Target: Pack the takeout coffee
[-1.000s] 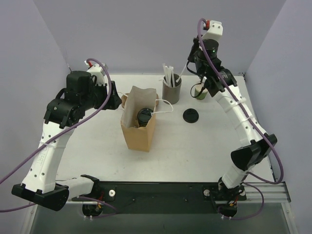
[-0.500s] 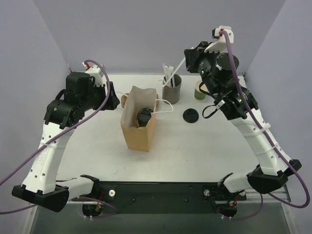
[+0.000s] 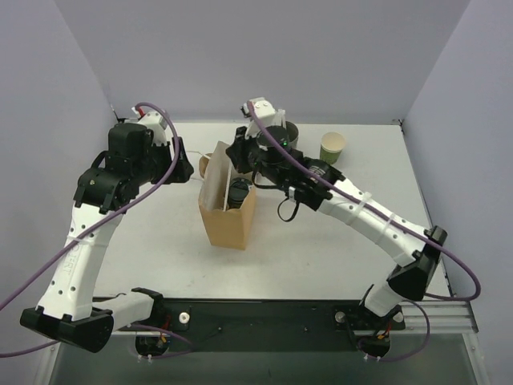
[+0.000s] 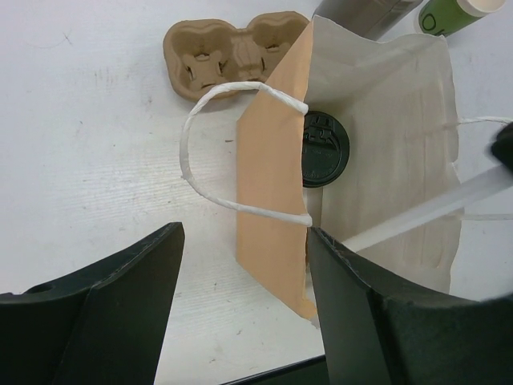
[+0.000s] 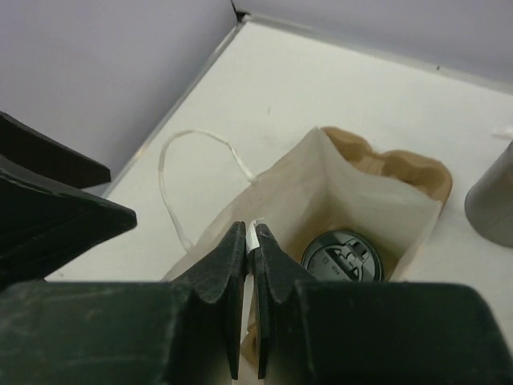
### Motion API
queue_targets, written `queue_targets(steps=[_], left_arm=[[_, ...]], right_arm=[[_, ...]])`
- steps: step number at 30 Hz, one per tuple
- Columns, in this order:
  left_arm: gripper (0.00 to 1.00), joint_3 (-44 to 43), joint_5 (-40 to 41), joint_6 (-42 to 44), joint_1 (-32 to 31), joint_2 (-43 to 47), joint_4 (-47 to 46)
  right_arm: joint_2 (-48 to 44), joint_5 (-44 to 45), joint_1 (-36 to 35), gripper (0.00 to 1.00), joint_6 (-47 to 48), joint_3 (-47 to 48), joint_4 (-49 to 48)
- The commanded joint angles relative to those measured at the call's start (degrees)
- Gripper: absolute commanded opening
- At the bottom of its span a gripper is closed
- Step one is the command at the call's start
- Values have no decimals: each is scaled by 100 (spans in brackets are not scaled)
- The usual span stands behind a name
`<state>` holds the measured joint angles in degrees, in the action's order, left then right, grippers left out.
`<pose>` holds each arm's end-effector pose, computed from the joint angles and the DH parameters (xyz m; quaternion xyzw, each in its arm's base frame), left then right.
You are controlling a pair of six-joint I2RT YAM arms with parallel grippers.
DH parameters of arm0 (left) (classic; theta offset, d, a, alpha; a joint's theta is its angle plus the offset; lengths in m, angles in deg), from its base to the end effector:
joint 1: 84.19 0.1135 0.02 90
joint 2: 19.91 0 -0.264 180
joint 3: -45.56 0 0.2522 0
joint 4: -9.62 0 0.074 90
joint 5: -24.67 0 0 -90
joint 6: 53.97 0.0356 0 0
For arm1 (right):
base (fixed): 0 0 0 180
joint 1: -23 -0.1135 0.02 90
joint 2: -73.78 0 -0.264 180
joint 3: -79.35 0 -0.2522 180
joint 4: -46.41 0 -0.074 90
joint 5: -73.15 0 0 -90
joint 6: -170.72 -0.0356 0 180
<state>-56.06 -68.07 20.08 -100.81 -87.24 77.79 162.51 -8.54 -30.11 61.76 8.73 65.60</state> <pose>0.2080 -0.0639 0.4381 0.0164 0.8821 -0.1521 0.4455 0.2198 0.2843 0.4692 -0.1548 0.6808 0.3792 0.6073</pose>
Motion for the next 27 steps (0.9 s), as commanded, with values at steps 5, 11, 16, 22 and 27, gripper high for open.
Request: queue_targets(steps=[5, 11, 16, 22, 27], left_arm=[[74, 67, -16, -32, 89, 194, -352], [74, 119, -60, -23, 115, 194, -405], [74, 154, -103, -5, 133, 203, -405], [75, 155, -121, 4, 168, 194, -414], [75, 137, -200, -5, 186, 159, -431]], right_arm=[[557, -182, -288, 0, -363, -139, -113], [663, -111, -429, 0, -442, -271, -68], [690, 3, -508, 4, -459, -315, 19], [637, 196, -517, 18, -468, -333, 107], [549, 284, -517, 29, -442, -368, 186]])
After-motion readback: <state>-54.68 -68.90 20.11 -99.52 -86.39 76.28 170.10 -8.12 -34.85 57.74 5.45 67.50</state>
